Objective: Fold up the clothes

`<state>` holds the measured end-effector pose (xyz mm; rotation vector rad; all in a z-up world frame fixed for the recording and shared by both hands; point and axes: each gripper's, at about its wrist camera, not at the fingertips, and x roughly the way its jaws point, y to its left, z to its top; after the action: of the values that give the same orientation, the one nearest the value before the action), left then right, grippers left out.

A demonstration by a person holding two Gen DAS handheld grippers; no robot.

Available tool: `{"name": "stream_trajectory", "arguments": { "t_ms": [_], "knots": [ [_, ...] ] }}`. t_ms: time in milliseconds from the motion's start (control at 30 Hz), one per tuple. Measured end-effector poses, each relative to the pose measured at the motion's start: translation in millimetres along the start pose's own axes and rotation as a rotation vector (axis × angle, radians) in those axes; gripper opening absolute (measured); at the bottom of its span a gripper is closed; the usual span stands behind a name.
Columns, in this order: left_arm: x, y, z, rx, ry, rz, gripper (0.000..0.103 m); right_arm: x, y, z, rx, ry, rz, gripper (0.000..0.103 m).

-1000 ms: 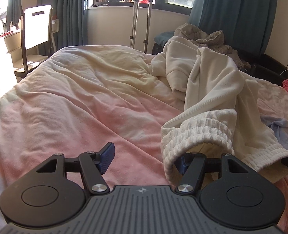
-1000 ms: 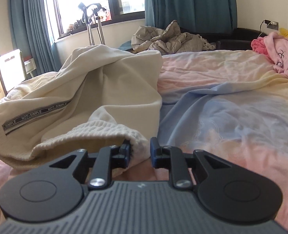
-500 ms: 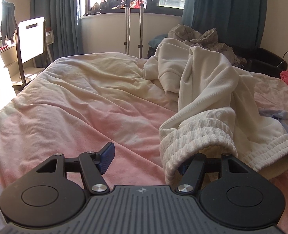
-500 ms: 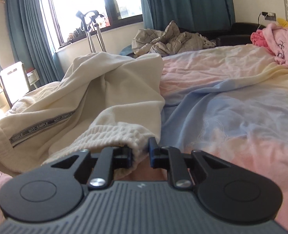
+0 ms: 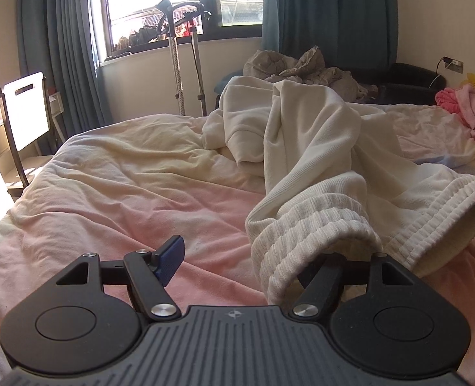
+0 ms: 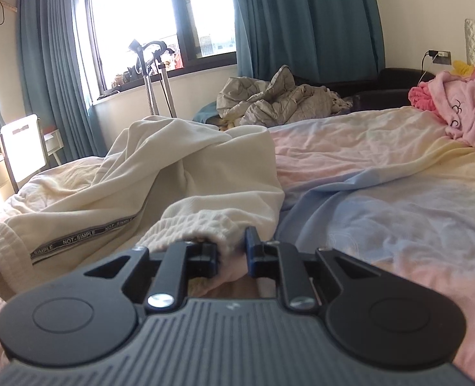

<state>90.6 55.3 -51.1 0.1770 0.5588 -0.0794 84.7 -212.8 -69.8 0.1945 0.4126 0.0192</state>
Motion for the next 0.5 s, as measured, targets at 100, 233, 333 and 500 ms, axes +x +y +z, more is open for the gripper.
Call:
{"name": "stream_trajectory", "arguments": {
  "t_ms": [100, 233, 333, 500],
  "knots": [
    [0.1, -11.6, -2.4, 0.057, -0.008, -0.008, 0.069, 2.1, 0.4, -1.6, -0.012, 0.010, -0.012, 0.018],
    [7.0, -22.4, -5.5, 0.107, -0.061, 0.033, 0.058, 6.4, -1.0, -7.0, -0.022, 0.033, -0.032, 0.018],
    [12.4, -18.2, 4.2, 0.032, -0.103, 0.029, 0.021, 9.8, -3.9, -12.8, -0.027, 0.060, -0.040, 0.018],
    [-5.3, 16.8, 36.6, -0.252, -0.218, -0.020, 0.015, -2.1, -5.2, -21.2, 0.005, 0.090, -0.001, 0.017]
  ]
}}
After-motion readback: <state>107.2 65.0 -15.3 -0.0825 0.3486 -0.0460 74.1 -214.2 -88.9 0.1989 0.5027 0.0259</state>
